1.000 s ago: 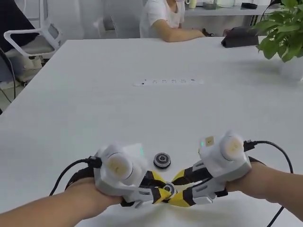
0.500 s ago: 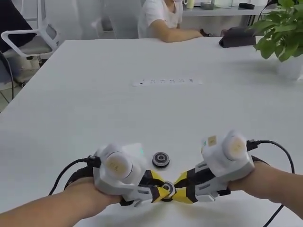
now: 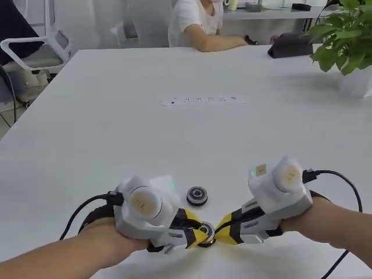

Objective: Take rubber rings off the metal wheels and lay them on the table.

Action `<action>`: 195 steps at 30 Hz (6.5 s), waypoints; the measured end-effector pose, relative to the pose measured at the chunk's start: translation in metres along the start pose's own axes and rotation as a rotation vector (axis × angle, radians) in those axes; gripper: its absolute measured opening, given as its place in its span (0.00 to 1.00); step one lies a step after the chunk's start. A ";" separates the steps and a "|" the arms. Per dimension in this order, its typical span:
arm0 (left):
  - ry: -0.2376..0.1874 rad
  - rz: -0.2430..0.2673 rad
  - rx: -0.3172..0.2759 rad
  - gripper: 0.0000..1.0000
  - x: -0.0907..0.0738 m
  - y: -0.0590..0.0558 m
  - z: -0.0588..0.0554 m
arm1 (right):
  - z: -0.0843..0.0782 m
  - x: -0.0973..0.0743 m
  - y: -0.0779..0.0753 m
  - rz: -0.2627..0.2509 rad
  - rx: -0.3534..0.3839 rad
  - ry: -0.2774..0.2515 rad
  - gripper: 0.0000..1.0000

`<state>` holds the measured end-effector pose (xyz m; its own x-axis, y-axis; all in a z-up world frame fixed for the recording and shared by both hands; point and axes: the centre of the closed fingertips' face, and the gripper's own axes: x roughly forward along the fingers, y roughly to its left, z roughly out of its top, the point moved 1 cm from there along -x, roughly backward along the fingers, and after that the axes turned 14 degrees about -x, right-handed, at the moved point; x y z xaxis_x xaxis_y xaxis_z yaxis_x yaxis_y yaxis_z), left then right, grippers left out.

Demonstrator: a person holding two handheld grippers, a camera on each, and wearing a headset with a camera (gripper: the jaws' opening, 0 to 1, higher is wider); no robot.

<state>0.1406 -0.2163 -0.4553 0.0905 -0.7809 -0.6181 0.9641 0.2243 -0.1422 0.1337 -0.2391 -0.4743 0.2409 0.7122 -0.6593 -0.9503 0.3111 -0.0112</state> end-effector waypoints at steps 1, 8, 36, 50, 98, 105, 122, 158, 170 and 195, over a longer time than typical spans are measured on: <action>0.000 0.000 0.000 0.07 0.000 0.000 0.000 | 0.000 0.000 0.000 0.001 0.011 -0.004 0.00; 0.002 0.000 0.000 0.07 0.000 0.000 0.000 | 0.000 -0.003 -0.002 0.001 0.070 -0.024 0.00; 0.000 0.012 -0.016 0.07 0.001 0.001 0.000 | 0.008 -0.006 -0.009 -0.001 0.367 -0.147 0.00; 0.006 0.018 -0.018 0.07 0.002 0.001 0.000 | 0.011 -0.008 -0.007 0.006 0.381 -0.157 0.00; 0.012 0.026 -0.023 0.07 0.003 0.001 0.002 | 0.024 -0.005 0.001 0.050 0.354 -0.207 0.00; 0.027 0.016 -0.011 0.10 0.002 -0.001 0.002 | 0.025 -0.007 0.002 0.052 0.358 -0.216 0.00; 0.014 -0.010 -0.014 0.18 -0.012 -0.010 0.011 | 0.032 -0.014 0.001 0.053 0.371 -0.251 0.00; -0.075 -0.001 -0.084 0.51 -0.060 -0.005 0.021 | 0.054 -0.025 -0.004 0.031 0.354 -0.282 0.00; -0.101 0.025 -0.124 0.63 -0.073 0.008 0.018 | 0.065 -0.015 -0.011 0.040 0.342 -0.279 0.00; -0.123 0.108 -0.194 0.79 -0.096 0.034 -0.002 | 0.069 0.008 -0.022 0.043 0.358 -0.262 0.00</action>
<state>0.1639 -0.1332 -0.4022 0.2315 -0.8089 -0.5405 0.8825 0.4085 -0.2333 0.1702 -0.1965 -0.4272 0.2880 0.8503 -0.4404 -0.8435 0.4430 0.3037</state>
